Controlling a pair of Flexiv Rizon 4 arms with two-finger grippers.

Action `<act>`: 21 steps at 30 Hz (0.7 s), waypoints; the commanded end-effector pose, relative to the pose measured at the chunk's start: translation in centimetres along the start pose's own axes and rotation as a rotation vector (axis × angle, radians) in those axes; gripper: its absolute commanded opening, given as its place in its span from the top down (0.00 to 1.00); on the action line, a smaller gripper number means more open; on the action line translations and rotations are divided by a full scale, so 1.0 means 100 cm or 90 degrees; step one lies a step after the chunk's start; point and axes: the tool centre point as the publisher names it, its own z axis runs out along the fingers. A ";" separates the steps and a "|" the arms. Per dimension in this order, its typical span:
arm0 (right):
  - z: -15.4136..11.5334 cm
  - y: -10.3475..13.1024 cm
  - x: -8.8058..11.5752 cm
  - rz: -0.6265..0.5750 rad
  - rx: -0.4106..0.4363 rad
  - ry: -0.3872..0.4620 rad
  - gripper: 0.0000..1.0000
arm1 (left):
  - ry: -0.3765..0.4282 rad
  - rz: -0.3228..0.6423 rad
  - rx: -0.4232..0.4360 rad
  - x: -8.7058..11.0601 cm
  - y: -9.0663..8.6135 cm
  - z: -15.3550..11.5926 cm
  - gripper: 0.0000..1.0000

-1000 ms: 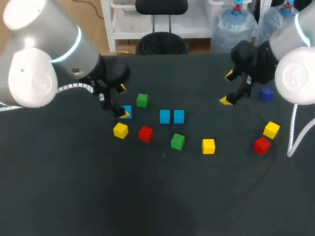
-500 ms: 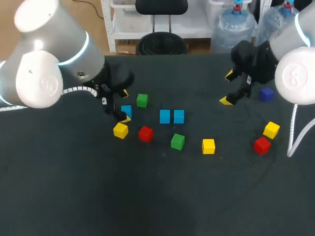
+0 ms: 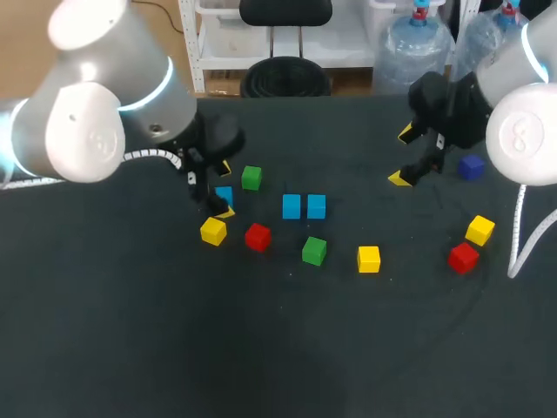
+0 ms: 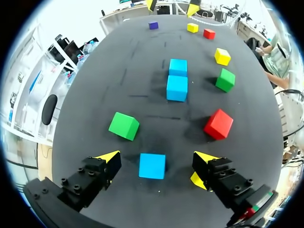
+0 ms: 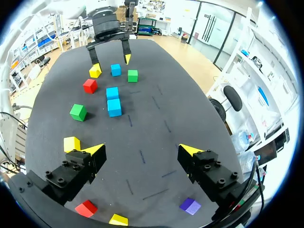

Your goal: Place the blue cubes, place green cubes on the blue cubes, place the yellow cubes on the green cubes, then place the red cubes on the yellow cubes, and place purple cube on the red cubes.

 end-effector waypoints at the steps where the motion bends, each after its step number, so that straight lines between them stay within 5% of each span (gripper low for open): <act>1: 0.001 -0.001 0.000 0.000 -0.002 -0.002 0.00 | 0.005 -0.003 0.006 -0.001 0.006 0.004 0.00; 19: 0.001 -0.001 0.000 0.000 -0.002 -0.002 0.00 | 0.009 -0.019 0.015 0.008 0.008 0.007 0.00; 20: 0.001 -0.001 0.000 0.000 -0.002 -0.002 0.00 | 0.009 -0.019 0.014 0.008 0.008 0.007 0.02; 21: 0.001 -0.001 0.000 0.000 -0.002 -0.002 0.00 | 0.008 -0.020 0.015 0.008 0.008 0.007 0.18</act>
